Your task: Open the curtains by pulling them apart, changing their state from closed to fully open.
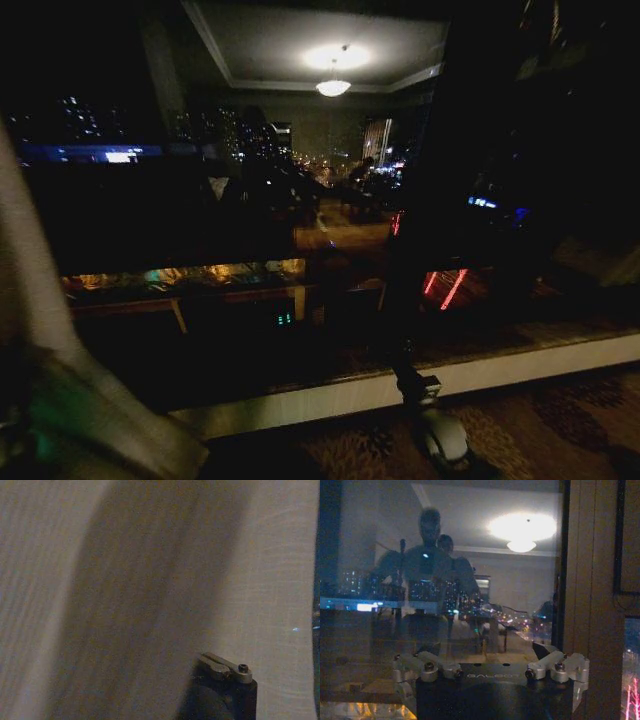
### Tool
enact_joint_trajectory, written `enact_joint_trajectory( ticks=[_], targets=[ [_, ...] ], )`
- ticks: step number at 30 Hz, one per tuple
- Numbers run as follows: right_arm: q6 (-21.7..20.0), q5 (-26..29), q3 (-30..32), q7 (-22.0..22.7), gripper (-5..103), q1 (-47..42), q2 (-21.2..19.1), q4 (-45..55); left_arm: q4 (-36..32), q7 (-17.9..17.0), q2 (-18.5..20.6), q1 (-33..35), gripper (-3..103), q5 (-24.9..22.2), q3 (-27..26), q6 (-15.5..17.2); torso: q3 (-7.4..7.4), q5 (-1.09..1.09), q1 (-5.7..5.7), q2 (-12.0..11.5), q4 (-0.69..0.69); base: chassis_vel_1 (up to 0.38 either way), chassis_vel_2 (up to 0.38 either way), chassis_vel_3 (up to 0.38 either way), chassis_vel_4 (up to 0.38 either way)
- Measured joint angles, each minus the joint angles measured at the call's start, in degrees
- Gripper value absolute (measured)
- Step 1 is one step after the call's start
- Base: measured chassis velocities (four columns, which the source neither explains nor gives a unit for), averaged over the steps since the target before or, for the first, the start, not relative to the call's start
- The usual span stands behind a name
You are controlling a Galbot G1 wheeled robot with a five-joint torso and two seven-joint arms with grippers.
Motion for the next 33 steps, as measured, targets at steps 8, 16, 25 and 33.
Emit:
enact_joint_trajectory(
  ticks=[8,16,25,33],
  targets=[
    [0.0,0.0,0.0,0.0,100,0.0,0.0,0.0,-0.1,0.0,0.1,-0.7,1,-0.2,1.0,0.2,0.0,0.02,0.0,0.0,-0.02,0.0,0.0,0.0,0.0],
    [0.0,0.0,0.0,0.0,100,0.0,0.0,0.0,-4.9,-1.5,-4.1,0.9,-2,2.4,2.3,1.0,0.0,0.04,0.0,0.0,-0.01,0.0,0.0,0.0,0.0],
    [0.0,0.0,0.0,0.0,100,0.0,0.0,0.0,-19.7,-5.6,-13.8,9.5,29,5.9,1.0,1.6,-0.01,0.05,0.0,0.0,-0.01,0.0,0.0,0.0,0.0],
    [0.0,0.0,0.0,0.0,100,0.0,0.0,0.0,-31.9,-8.3,-22.3,16.1,56,10.4,-0.5,0.3,-0.01,0.06,0.0,0.0,-0.01,0.0,0.0,0.0,0.0]
  ],
)
